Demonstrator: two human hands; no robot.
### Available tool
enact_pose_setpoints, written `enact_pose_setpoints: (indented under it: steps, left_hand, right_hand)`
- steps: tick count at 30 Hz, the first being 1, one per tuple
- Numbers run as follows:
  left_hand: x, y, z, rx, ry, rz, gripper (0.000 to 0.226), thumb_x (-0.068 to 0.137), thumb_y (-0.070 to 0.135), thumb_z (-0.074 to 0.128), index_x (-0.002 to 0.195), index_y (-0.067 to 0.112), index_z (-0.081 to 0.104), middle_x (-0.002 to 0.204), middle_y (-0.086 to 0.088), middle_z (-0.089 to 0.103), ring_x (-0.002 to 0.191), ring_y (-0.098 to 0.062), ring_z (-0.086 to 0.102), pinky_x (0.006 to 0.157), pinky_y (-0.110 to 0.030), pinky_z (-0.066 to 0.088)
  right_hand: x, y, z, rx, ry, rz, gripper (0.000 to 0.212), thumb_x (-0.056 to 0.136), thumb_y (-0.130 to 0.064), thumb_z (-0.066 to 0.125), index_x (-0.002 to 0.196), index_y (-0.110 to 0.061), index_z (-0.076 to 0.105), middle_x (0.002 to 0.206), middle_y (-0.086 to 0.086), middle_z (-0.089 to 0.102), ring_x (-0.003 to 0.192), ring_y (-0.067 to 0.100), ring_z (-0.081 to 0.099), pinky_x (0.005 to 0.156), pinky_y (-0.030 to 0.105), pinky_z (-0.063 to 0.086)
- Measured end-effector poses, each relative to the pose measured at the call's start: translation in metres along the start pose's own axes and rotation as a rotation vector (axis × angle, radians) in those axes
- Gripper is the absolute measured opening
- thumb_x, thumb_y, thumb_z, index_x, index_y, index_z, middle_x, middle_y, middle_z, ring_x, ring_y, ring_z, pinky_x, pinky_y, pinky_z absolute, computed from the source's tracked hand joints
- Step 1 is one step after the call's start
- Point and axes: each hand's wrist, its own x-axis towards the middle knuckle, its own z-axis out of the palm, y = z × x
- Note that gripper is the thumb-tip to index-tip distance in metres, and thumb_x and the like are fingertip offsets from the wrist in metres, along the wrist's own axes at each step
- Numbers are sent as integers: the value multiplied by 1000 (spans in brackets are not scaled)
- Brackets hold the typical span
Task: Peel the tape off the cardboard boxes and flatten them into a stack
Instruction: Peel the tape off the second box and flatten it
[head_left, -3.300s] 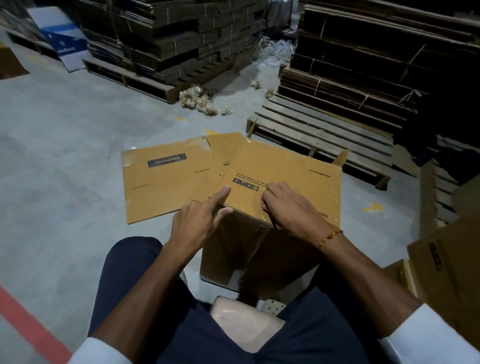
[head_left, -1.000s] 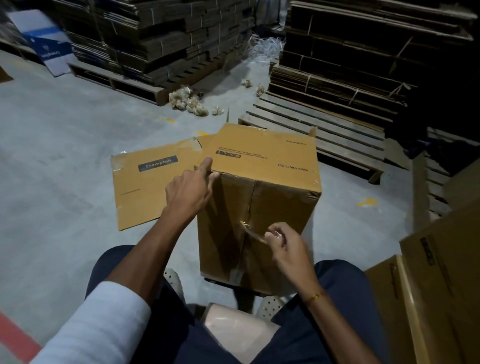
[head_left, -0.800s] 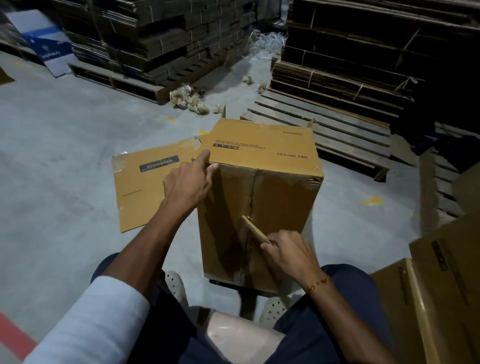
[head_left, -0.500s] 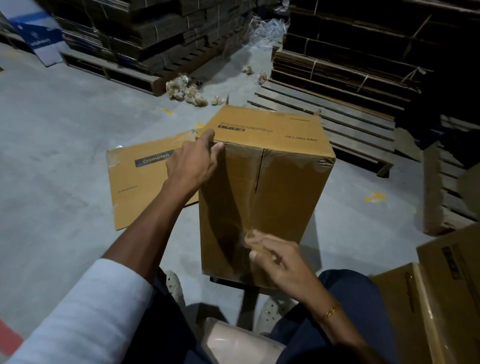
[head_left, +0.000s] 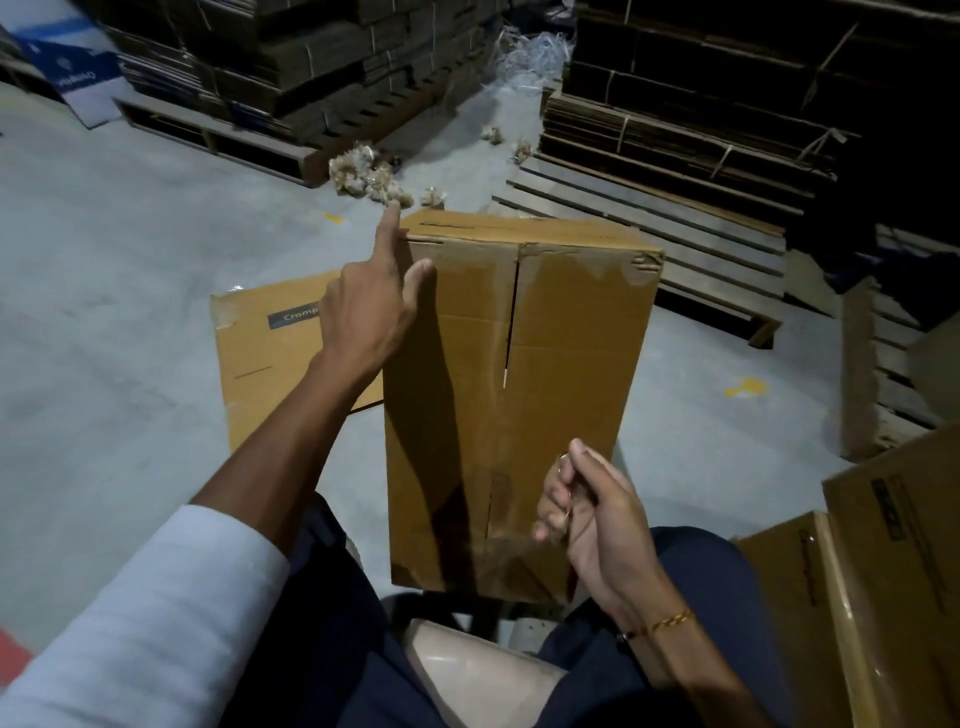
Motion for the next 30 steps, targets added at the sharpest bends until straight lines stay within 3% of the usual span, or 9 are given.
enact_pose_setpoints:
  steps: [5, 9, 12, 14, 19, 24, 26, 28, 30]
  left_hand:
    - [-47, -3, 23, 20, -70, 29, 82, 102, 41, 49, 160, 29, -7, 66, -1, 50, 49, -13, 45, 41, -26, 35]
    - [-95, -3, 53, 80, -221, 44, 92, 103, 40, 48, 149, 41, -31, 70, -1, 51, 50, -10, 43, 41, -24, 36]
    - [-119, 4, 72, 135, -317, 65, 100, 103, 43, 47, 138, 40, -47, 76, -3, 52, 55, -14, 49, 48, -30, 45]
    - [-123, 8, 78, 155, -343, 73, 100, 104, 44, 46, 137, 38, -49, 79, -4, 51, 57, -16, 51, 50, -32, 47]
    - [-110, 2, 88, 153, -341, -2, 100, 102, 44, 51, 148, 33, -37, 80, -5, 55, 57, -17, 53, 52, -35, 54]
    - [-104, -24, 107, 95, -333, -100, 98, 98, 48, 55, 155, 33, -24, 78, -4, 57, 58, -16, 54, 51, -32, 51]
    - [-106, -42, 117, 13, -325, -268, 92, 97, 53, 55, 159, 29, -9, 86, -7, 62, 70, -24, 61, 62, -38, 54]
    - [-106, -59, 130, -67, -362, -498, 86, 94, 64, 53, 159, 23, 15, 112, -16, 68, 98, -38, 65, 79, -45, 52]
    - [-105, -70, 146, -98, -475, -572, 80, 91, 73, 47, 151, 22, 39, 134, -16, 61, 121, -41, 57, 91, -47, 48]
  right_hand:
    - [10, -6, -5, -42, 109, -7, 28, 105, -32, 47, 84, -13, 50, 72, 6, 47, 58, 15, 44, 49, 27, 44]
    - [20, -6, -21, -282, 222, -62, 23, 104, -31, 52, 100, -11, 60, 86, 7, 58, 74, 13, 58, 72, 34, 59]
    - [32, -3, -41, -1219, 254, -272, 29, 102, -35, 56, 120, -13, 61, 114, 6, 57, 98, 15, 55, 85, 29, 49]
    - [37, 2, -49, -1747, 146, -357, 36, 101, -40, 55, 127, -15, 58, 125, 5, 50, 115, 20, 42, 89, 28, 41]
    - [51, 31, -49, -2234, -135, -208, 69, 89, -57, 64, 139, -14, 45, 136, 5, 40, 125, 29, 34, 93, 44, 47]
    - [78, 44, -49, -2339, -127, -250, 97, 77, -53, 78, 149, -8, 29, 143, 8, 30, 130, 33, 31, 86, 50, 51]
    - [91, 41, -52, -2314, -115, -238, 104, 78, -59, 76, 153, -9, 23, 156, 11, 19, 144, 37, 18, 94, 54, 49]
    - [101, 41, -59, -2282, -101, -197, 112, 78, -67, 70, 157, -10, 15, 167, 11, -3, 153, 40, -3, 106, 60, 42]
    - [111, 43, -66, -2246, -74, -205, 113, 77, -72, 66, 158, -11, 16, 168, 8, -17, 153, 40, -12, 112, 62, 36]
